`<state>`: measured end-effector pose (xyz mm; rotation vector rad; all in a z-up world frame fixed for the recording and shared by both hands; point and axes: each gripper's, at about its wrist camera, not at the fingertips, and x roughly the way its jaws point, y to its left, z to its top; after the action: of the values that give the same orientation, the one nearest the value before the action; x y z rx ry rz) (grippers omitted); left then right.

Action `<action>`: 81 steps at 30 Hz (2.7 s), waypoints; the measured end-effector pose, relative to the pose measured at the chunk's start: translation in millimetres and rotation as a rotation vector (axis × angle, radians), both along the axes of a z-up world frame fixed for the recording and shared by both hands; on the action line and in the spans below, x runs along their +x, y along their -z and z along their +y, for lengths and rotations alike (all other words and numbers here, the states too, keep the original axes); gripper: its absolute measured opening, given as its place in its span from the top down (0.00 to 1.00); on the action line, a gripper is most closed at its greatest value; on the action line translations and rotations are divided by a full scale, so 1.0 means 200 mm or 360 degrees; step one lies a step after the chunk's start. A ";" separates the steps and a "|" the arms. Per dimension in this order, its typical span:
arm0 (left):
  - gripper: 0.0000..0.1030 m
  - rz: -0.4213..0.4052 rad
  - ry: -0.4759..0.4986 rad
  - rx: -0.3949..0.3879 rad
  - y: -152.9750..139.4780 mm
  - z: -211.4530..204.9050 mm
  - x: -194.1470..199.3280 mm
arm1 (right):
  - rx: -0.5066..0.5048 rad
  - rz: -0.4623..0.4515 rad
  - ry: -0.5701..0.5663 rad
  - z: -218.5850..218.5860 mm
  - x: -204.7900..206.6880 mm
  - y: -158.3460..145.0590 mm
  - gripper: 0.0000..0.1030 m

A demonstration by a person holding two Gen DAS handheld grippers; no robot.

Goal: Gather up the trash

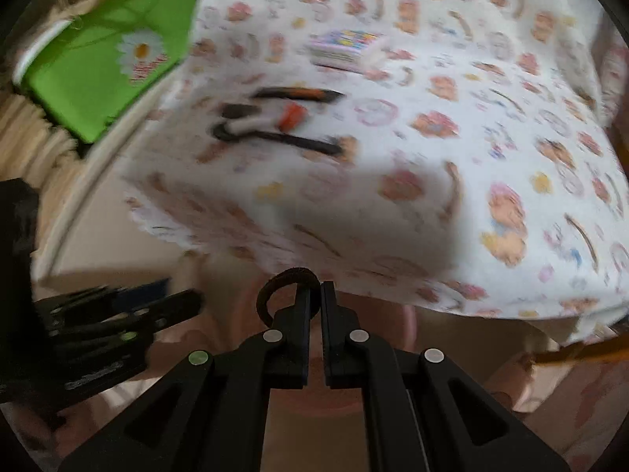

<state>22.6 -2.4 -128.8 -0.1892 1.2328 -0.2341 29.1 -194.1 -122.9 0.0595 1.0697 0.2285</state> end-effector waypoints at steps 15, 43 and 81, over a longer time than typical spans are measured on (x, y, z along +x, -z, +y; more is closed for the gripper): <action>0.72 0.0416 0.0046 0.0177 0.51 -0.06 0.07 | -0.0239 0.0361 -0.0066 0.02 0.08 0.56 0.94; 0.19 -0.0236 -0.0169 0.0405 -0.06 0.02 0.04 | -0.0165 -0.0030 0.0086 -0.08 0.00 0.06 0.43; 0.00 -0.0418 -0.0315 0.0138 -0.41 0.32 0.51 | 0.0174 -0.0404 -0.0101 0.08 0.26 -0.47 0.77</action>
<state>125.3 60.8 -46.0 -0.1971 0.9541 -0.0314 81.3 -179.0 -29.5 0.0924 0.8067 0.3423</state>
